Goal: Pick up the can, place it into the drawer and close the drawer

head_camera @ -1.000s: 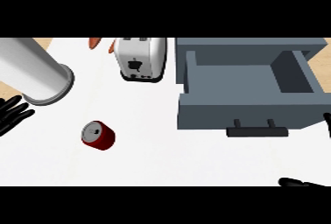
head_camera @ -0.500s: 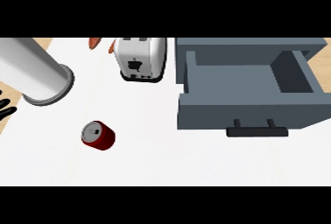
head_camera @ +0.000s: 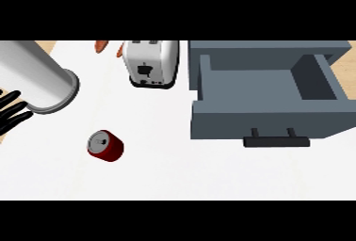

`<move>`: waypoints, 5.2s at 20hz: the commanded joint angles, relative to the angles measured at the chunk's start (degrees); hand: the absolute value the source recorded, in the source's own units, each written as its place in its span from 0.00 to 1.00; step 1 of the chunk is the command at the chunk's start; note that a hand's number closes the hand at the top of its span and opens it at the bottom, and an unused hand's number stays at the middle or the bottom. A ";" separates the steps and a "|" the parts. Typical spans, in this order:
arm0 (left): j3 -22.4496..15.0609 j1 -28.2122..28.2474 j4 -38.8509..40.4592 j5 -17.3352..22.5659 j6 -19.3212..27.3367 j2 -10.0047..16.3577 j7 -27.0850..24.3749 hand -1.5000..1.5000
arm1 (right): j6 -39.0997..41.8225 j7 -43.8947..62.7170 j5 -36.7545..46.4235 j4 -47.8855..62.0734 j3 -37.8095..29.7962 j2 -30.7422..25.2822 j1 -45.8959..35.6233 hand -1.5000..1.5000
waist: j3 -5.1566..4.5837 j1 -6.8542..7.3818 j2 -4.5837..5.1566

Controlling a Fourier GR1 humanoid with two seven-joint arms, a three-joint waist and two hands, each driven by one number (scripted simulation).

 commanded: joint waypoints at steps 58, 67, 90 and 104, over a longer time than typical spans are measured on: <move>-6.34 -22.49 73.03 -69.28 0.24 -20.75 -60.27 0.00 | 17.09 8.83 -15.38 -3.85 -19.99 2.69 2.07 0.00 | -0.15 -0.99 0.35; -4.78 -28.58 76.89 -66.06 2.11 -26.03 -54.16 0.00 | 17.97 9.18 -12.07 -7.19 -18.61 6.86 3.40 0.00 | -0.10 -0.96 0.27; 7.57 -27.84 61.50 -50.01 20.18 -32.80 -46.86 1.00 | 17.54 8.68 -13.89 -7.79 -19.99 8.36 7.01 0.00 | 0.17 1.32 -0.78; -7.78 -26.17 22.02 -48.57 45.87 -39.42 -25.77 1.00 | 17.77 7.85 -13.80 -5.98 -19.29 7.47 5.33 0.00 | 0.05 0.63 -0.33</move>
